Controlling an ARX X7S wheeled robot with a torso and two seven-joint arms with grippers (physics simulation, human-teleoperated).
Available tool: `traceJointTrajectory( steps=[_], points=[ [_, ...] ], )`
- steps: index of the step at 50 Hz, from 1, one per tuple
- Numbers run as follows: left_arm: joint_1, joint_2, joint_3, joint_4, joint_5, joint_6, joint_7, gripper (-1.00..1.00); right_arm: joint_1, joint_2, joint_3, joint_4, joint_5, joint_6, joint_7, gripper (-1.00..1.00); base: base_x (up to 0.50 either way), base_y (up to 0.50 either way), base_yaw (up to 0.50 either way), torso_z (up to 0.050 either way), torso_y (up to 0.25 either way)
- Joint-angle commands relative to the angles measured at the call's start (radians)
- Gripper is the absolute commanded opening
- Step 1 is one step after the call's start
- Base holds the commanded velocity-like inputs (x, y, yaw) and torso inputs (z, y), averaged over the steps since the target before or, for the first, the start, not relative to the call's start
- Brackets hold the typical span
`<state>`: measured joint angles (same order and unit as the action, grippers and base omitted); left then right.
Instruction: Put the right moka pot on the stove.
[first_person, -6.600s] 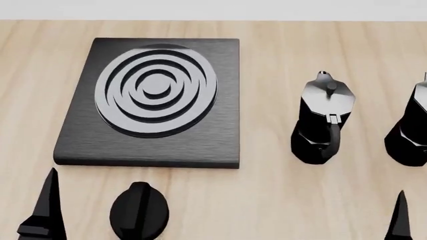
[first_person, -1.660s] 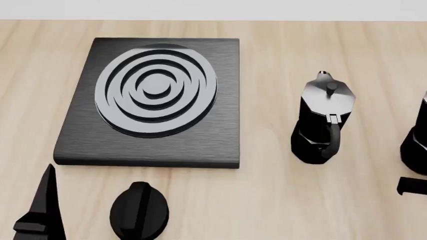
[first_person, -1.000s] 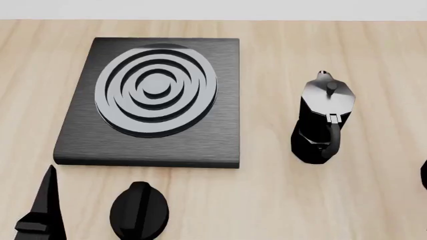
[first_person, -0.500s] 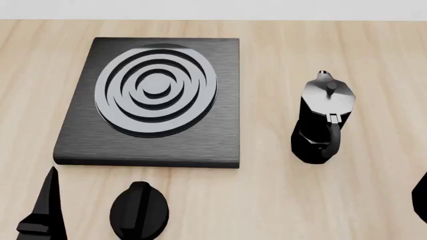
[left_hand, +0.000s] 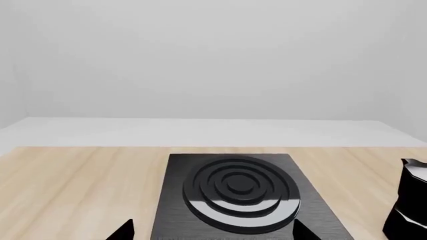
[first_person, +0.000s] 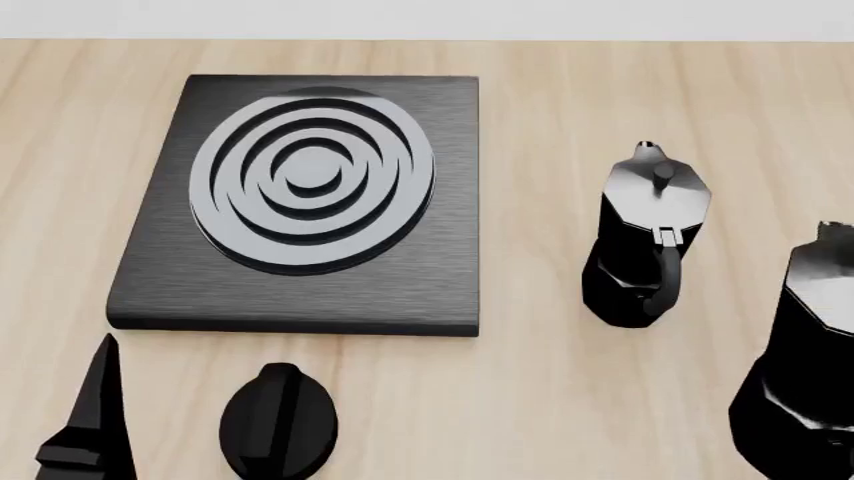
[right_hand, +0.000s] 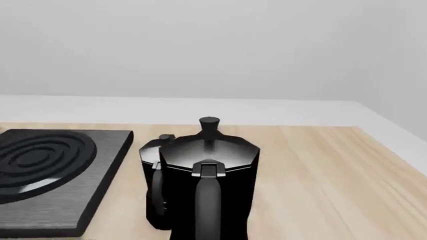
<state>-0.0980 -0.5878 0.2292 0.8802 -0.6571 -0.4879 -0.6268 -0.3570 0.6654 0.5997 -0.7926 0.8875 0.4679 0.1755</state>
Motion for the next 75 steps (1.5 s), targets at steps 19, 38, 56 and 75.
traceJointTrajectory(
  steps=[19,38,56,75],
  points=[
    [-0.003,-0.006,0.003,-0.001,-0.009,0.003,-0.009,1.0,0.168,0.057,-0.194,-0.073,0.005,0.057,0.027,-1.0,0.0,0.0,0.0,0.001,0.001],
    [-0.003,-0.012,0.004,-0.004,-0.016,0.004,-0.013,1.0,0.32,0.076,-0.345,-0.082,0.017,0.112,0.052,-1.0,0.0,0.0,0.0,0.0,0.001],
    [-0.012,-0.014,0.01,-0.007,-0.023,0.003,-0.015,1.0,0.478,0.071,-0.482,-0.054,0.021,0.16,0.06,-1.0,0.0,0.0,0.0,0.0,0.001],
    [-0.018,-0.016,0.02,-0.01,-0.019,0.005,-0.016,1.0,0.713,0.013,-0.647,0.02,0.015,0.234,0.054,-1.0,0.0,0.0,0.0,0.001,0.001]
  ],
)
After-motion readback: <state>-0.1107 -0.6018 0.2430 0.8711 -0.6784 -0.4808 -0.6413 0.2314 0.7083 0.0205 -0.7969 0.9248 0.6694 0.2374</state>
